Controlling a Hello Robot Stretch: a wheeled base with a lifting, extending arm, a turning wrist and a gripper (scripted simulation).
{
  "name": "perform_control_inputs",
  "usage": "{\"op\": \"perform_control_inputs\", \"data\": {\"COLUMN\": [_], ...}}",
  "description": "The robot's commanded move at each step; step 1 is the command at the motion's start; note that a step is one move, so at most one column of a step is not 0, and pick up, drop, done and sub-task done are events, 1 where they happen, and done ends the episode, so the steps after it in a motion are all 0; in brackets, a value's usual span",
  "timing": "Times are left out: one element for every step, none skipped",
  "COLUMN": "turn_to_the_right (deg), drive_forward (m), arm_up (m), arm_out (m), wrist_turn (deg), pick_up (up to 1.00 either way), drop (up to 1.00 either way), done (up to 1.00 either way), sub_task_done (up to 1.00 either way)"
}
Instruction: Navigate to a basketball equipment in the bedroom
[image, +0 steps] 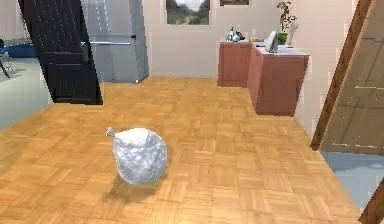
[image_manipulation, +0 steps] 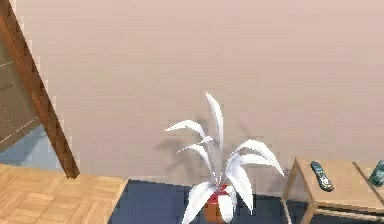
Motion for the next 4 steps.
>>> {"op": "perform_control_inputs", "data": {"turn_to_the_right": [21.0,0.0,-3.0,0.0], "drive_forward": [0.00,0.05,0.00,1.00], "arm_up": [0.00,0.00,0.00,0.00], "arm_out": [0.00,0.00,0.00,0.00], "wrist_turn": [0.0,0.0,0.0,0.0], "pick_up": [0.00,0.00,0.00,0.00], "drop": [0.00,0.00,0.00,0.00], "done": [0.00,0.00,0.00,0.00], "sub_task_done": [0.00,0.00,0.00,0.00]}}
